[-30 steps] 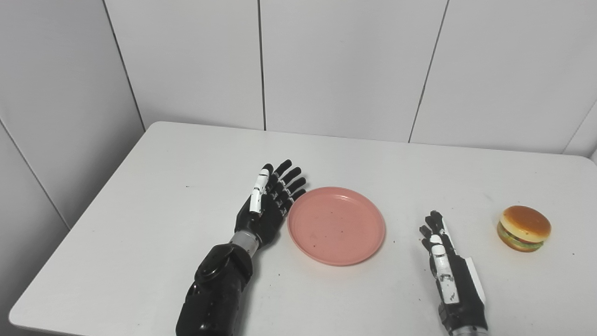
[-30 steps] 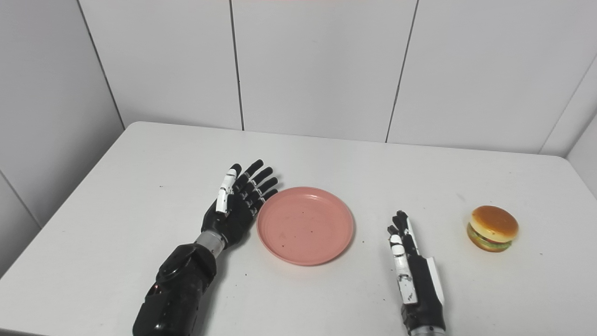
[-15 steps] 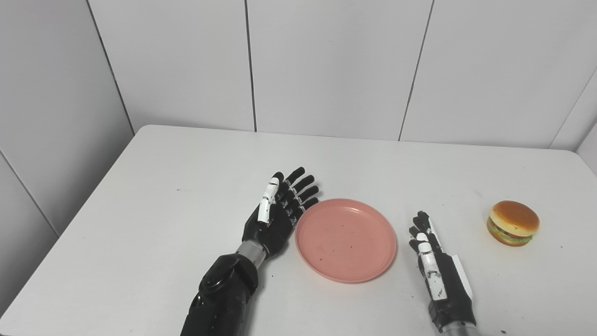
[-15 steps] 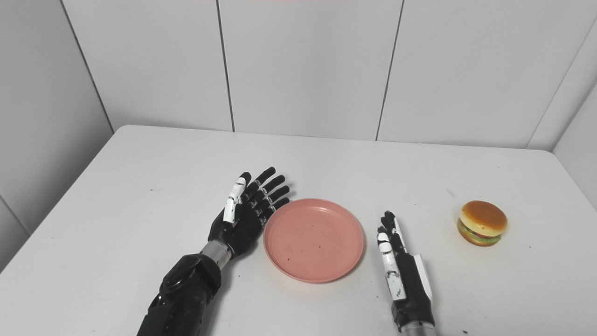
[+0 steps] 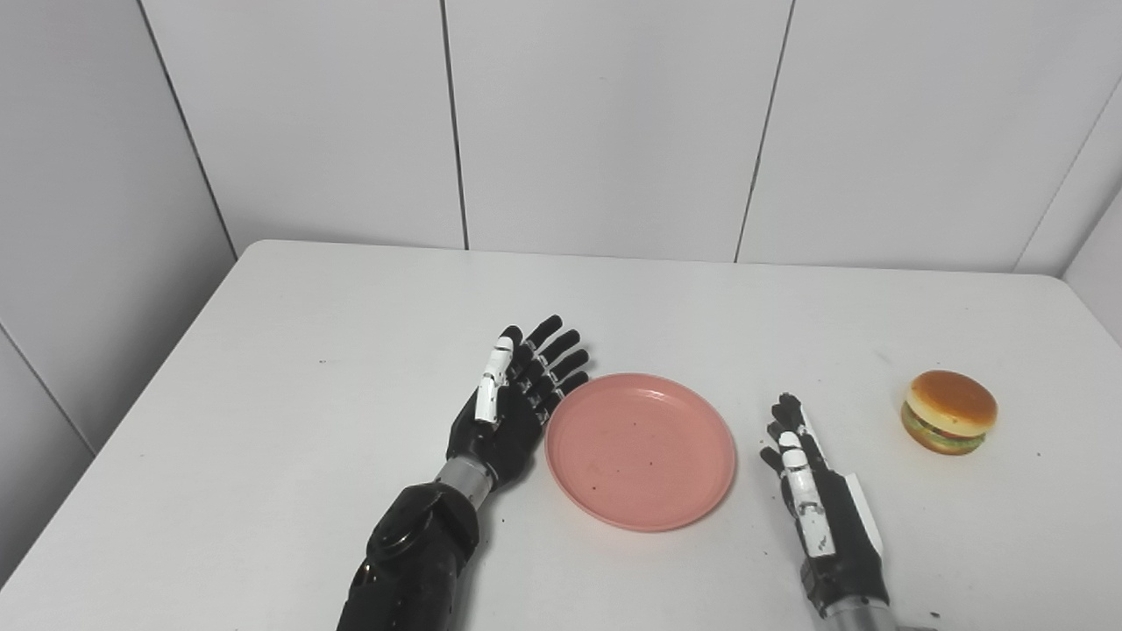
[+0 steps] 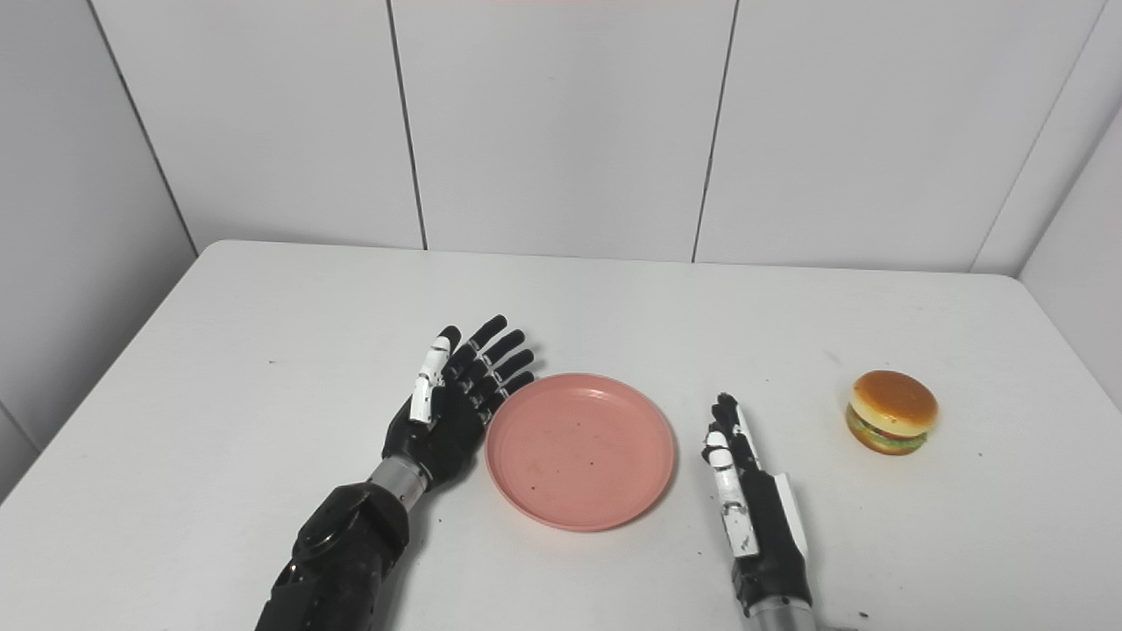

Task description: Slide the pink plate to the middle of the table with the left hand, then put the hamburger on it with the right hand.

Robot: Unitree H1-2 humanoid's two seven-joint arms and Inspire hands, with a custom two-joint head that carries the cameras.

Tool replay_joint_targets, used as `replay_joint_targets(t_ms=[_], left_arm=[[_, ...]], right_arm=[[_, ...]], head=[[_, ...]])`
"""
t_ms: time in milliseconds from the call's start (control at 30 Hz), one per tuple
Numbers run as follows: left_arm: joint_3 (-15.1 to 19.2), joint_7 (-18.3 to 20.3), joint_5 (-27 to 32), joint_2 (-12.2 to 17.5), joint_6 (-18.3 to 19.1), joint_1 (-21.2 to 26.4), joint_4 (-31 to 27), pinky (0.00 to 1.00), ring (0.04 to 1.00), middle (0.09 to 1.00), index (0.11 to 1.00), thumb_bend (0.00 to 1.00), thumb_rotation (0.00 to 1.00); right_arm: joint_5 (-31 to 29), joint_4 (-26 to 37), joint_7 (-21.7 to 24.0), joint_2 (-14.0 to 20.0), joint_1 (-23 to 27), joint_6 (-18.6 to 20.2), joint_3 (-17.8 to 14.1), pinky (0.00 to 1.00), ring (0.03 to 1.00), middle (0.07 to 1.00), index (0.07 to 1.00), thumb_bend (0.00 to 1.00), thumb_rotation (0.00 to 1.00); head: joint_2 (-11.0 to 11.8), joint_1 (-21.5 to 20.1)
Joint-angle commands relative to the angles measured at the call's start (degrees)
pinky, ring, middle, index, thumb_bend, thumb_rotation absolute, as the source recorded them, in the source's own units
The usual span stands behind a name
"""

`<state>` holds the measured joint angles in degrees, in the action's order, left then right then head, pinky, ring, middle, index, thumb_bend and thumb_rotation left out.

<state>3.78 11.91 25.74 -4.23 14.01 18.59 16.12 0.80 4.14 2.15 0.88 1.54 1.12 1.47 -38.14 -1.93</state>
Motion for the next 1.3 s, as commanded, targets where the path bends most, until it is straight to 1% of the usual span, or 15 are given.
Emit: replay_joint_targets(t_ms=[0, 200, 267, 367, 400, 500, 600, 667, 700, 900, 967, 1000, 1133, 1233, 1267], left_arm=[[-0.52, -2.17, -2.51, -0.04, 1.77, -2.93, 2.43, 0.89, 0.883, 0.888, 0.883, 0.37, 1.0], [-0.35, -2.11, -3.45, -0.16, 0.92, -3.26, 1.99, 0.9, 0.886, 0.892, 0.892, 0.37, 1.0], [-0.36, -1.71, -3.43, -0.03, 0.67, -3.62, 1.37, 0.9, 0.887, 0.895, 0.896, 0.37, 1.0], [-0.09, -1.25, -3.51, 0.24, 0.31, -4.0, 0.96, 0.9, 0.889, 0.897, 0.902, 0.36, 1.0], [0.02, -1.18, -3.5, 0.38, 0.25, -4.12, 0.82, 0.9, 0.889, 0.897, 0.902, 0.36, 1.0], [0.59, -0.79, -2.73, 0.81, 0.79, -4.5, 0.22, 0.91, 0.895, 0.903, 0.909, 0.36, 1.0], [0.87, -0.35, -2.77, 1.21, 0.69, -4.73, -0.05, 0.91, 0.895, 0.901, 0.907, 0.36, 1.0], [0.95, -0.25, -3.03, 1.47, 0.39, -4.82, -0.09, 0.9, 0.892, 0.899, 0.905, 0.36, 1.0], [0.99, -0.18, -3.07, 1.62, 0.25, -4.87, -0.12, 0.9, 0.894, 0.901, 0.905, 0.36, 1.0], [1.39, 0.26, -2.85, 2.34, 0.11, -5.11, -0.58, 0.91, 0.901, 0.906, 0.906, 0.36, 1.0], [1.6, 0.47, -2.77, 2.55, 0.14, -5.13, -0.64, 0.92, 0.908, 0.908, 0.908, 0.36, 1.0], [1.73, 0.64, -2.68, 2.7, 0.07, -5.14, -0.61, 0.92, 0.906, 0.907, 0.908, 0.36, 1.0], [2.29, 1.66, -1.89, 3.14, -0.18, -4.96, 0.06, 0.92, 0.908, 0.911, 0.913, 0.35, 1.0], [2.65, 2.27, -1.3, 3.42, 0.16, -4.76, 0.53, 0.93, 0.91, 0.912, 0.917, 0.35, 1.0], [2.73, 2.36, -1.15, 3.54, 0.35, -4.71, 0.61, 0.93, 0.908, 0.912, 0.917, 0.34, 1.0]], right_arm=[[-0.39, 2.87, 0.23, 1.23, 2.37, -0.6, -0.83, 0.98, 0.972, 0.984, 0.985, 0.22, 1.0], [1.68, 7.53, -0.65, 3.4, 4.75, 2.96, -1.67, 0.98, 0.96, 0.971, 0.976, 0.28, 1.0], [3.63, 8.65, -1.1, 4.44, 5.98, 3.84, -1.76, 0.97, 0.955, 0.966, 0.972, 0.3, 1.0], [5.51, 9.17, -0.95, 5.76, 7.21, 3.56, -1.73, 0.99, 0.957, 0.969, 0.978, 0.31, 1.0], [6.25, 9.28, -0.97, 6.26, 7.68, 3.32, -1.8, 0.99, 0.956, 0.968, 0.978, 0.31, 1.0], [10.11, 9.85, -1.6, 7.65, 9.19, 3.86, -1.74, 0.94, 0.941, 0.955, 0.963, 0.37, 1.0], [12.07, 10.42, -1.94, 8.11, 10.54, 5.04, -2.17, 0.96, 0.949, 0.946, 0.954, 0.41, 1.0], [13.33, 10.61, -2.05, 8.8, 11.39, 4.87, -2.34, 0.96, 0.945, 0.944, 0.956, 0.48, 1.0], [14.62, 10.58, -2.22, 9.4, 11.84, 4.31, -2.25, 0.92, 0.932, 0.942, 0.959, 0.51, 1.0], [22.94, 10.57, -3.45, 12.77, 14.74, 3.11, -1.86, 0.87, 0.909, 0.93, 0.956, 0.54, 1.0], [25.51, 10.26, -3.97, 14.29, 15.68, 2.65, -1.88, 0.81, 0.895, 0.928, 0.952, 0.55, 0.98], [26.79, 10.1, -4.27, 15.15, 16.04, 2.6, -1.99, 0.72, 0.876, 0.935, 0.955, 0.6, 0.96], [31.24, 9.83, -5.39, 17.24, 16.65, 3.25, -2.11, 0.66, 0.856, 0.942, 0.951, 0.64, 0.91], [34.68, 9.58, -6.04, 18.89, 16.92, 4.04, -2.52, 0.79, 0.901, 0.953, 0.939, 0.66, 0.85], [36.37, 9.98, -5.55, 19.54, 16.89, 5.49, -2.66, 0.79, 0.904, 0.957, 0.939, 0.68, 0.83]], head=[[0.19, -0.86], [0.87, -3.38], [1.6, -5.71], [2.45, -8.89], [2.45, -8.89], [3.29, -12.14], [3.81, -14.12], [4.04, -15.0], [4.21, -15.66], [4.99, -19.26], [5.13, -20.29], [5.26, -20.93], [5.56, -22.54], [5.56, -23.1], [5.52, -23.65]])
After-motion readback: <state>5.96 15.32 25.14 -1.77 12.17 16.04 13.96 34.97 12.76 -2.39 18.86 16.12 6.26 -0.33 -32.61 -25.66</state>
